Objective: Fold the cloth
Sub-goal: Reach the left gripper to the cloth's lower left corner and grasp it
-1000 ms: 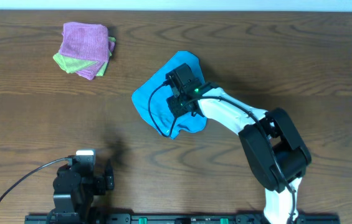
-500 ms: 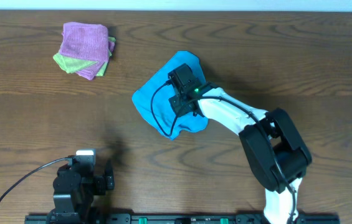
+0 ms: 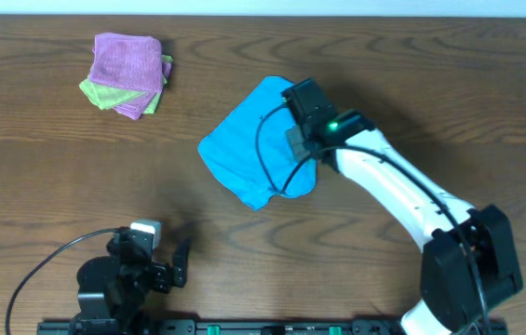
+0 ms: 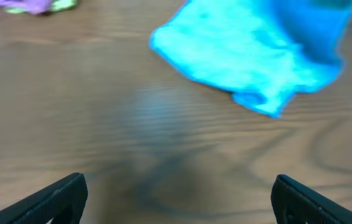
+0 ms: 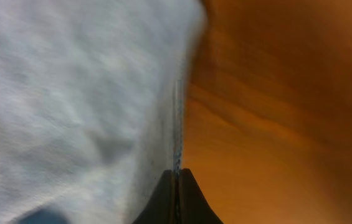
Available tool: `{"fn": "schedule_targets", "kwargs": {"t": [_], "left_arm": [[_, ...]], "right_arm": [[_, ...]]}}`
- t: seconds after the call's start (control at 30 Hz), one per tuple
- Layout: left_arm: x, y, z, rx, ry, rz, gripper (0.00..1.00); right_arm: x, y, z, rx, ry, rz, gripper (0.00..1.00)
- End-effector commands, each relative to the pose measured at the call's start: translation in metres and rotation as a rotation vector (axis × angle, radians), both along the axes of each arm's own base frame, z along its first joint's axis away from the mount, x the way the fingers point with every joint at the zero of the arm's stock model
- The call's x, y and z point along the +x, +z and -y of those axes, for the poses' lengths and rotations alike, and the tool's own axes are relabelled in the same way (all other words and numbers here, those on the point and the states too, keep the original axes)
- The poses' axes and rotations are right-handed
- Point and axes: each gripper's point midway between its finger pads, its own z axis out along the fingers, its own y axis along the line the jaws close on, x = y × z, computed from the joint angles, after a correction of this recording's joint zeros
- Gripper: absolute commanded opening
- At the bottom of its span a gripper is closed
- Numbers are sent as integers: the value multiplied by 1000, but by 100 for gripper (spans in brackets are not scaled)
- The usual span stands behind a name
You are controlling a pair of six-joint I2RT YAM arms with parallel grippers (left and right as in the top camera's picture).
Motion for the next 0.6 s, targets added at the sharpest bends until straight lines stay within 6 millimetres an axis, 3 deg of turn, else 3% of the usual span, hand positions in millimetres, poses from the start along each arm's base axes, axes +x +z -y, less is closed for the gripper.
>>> {"fn": "schedule_targets", "kwargs": {"t": [0.0,0.13,0.33,0.57], "left_arm": [[-11,14,35,-113,-201,37,96],[-15,28,49,-179,-281,73,95],[-8,33,45,-375,-130,-34,95],[10,37,44,-486,-44,-144,96]], "right_arm": [[4,0,31,-35,-106,-6,1],[6,-2,57,-38,-183,-27,1],[7,-5,90,-43,-275,-53,1],[4,-6,101,-51,-300,-74,2]]}}
